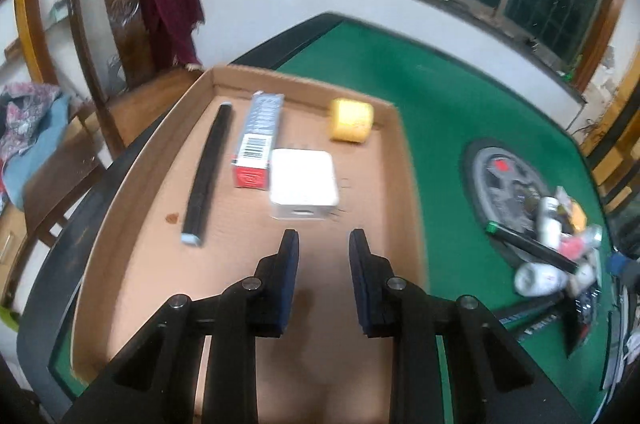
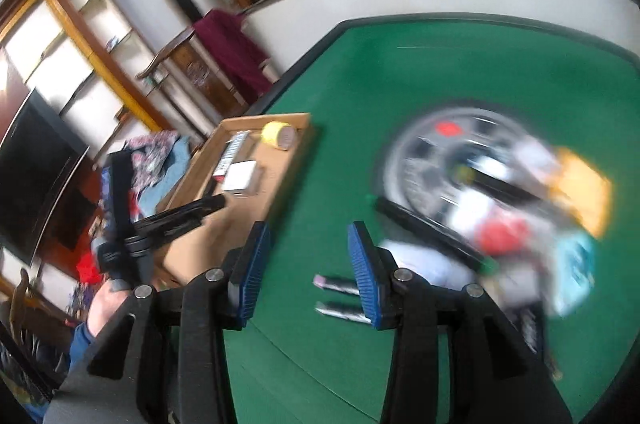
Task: Organize objects
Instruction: 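Move both open grippers back over the remaining pile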
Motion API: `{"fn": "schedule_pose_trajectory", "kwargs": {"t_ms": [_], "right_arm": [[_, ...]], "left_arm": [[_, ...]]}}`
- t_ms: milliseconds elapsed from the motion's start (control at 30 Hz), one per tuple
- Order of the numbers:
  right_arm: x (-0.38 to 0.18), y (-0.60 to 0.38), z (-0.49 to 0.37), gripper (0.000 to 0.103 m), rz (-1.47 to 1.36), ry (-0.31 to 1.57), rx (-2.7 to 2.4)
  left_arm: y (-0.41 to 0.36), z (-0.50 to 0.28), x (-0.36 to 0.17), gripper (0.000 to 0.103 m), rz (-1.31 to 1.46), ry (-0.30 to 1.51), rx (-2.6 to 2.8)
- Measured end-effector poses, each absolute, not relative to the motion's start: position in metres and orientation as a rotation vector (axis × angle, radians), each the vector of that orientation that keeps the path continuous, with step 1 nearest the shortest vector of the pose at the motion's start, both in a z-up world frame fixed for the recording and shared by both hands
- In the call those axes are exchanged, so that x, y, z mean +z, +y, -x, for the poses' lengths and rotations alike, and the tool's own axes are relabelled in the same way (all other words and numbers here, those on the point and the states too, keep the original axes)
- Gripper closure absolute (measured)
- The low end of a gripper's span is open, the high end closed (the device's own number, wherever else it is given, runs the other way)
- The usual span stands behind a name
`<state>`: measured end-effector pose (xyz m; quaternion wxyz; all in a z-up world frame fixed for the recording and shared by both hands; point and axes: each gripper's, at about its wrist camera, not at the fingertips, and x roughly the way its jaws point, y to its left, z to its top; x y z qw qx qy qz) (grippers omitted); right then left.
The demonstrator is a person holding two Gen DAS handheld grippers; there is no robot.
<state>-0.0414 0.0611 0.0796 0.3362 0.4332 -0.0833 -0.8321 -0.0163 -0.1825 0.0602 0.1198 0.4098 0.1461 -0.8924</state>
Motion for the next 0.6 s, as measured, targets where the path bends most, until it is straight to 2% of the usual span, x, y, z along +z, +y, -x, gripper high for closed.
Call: {"fn": "schedule_pose_trajectory", "kwargs": {"t_ms": [200,367,533,600], "right_arm": [[0.059,0.107,0.041,0.064,-1.171,-0.304,-2.192],[0.056,0.157,0.042,0.064,-1.162,-0.438,-2.236],[0.046,0.191,0.040,0.064,-1.183,-0.508,-2.268],[0.043,0.197,0.042,0.064,-1.202,-0.534,-2.272]], "left_arm": [[-0.114,-0.003,0.079,0.078,-1.144,0.267,-2.802],[-0.060,0.003,0.069,0.076,-1.294,0.050,-2.961],[0.007,0.004,0.050,0.076,-1.440,-0.382,-3.069],[0.020,0.009,0.045,0.076,-1.512,-0.472,-3.076]]}}
